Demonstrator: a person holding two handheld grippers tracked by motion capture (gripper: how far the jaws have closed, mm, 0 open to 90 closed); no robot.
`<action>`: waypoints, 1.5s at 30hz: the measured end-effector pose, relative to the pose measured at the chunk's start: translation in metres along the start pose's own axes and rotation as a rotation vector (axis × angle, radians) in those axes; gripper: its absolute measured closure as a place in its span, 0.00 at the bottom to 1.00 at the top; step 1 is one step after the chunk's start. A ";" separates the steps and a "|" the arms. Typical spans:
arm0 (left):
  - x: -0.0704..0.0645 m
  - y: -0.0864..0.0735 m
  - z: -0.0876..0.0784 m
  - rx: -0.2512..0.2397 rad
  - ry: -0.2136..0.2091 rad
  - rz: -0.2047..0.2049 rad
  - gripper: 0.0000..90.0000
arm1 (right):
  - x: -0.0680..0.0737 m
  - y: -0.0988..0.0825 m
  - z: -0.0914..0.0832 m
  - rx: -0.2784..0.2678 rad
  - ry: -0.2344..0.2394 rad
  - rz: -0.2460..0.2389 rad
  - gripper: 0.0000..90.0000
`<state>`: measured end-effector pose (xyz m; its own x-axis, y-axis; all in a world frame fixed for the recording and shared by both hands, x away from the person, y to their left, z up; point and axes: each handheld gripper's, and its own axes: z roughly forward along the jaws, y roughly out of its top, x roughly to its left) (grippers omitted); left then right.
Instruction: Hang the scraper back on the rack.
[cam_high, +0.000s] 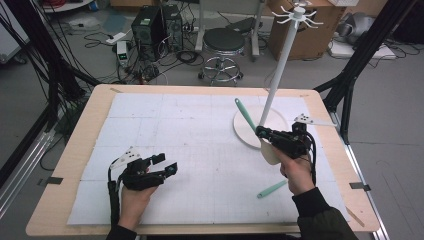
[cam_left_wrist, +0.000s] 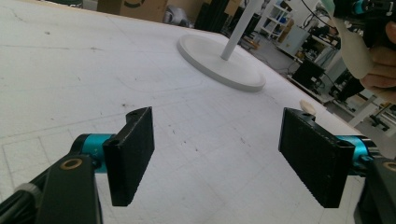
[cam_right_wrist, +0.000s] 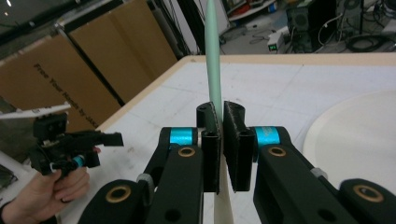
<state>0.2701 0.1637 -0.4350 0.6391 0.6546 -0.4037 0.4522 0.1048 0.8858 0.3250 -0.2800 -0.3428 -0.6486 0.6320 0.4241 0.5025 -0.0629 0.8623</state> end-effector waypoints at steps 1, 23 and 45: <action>0.000 0.000 0.000 0.001 0.000 0.000 0.30 | 0.000 0.001 -0.001 -0.013 0.001 0.002 0.96; 0.000 0.000 -0.002 0.001 0.001 0.001 0.31 | 0.010 0.048 -0.029 -0.290 0.035 -0.018 0.96; 0.000 0.000 -0.002 -0.002 0.003 -0.004 0.31 | 0.011 0.088 -0.047 -0.455 0.055 -0.012 0.96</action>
<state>0.2690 0.1659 -0.4343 0.6352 0.6567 -0.4065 0.4538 0.1086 0.8845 0.3347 -0.3149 -0.2495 -0.6886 0.5936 0.4165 0.2000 -0.3966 0.8959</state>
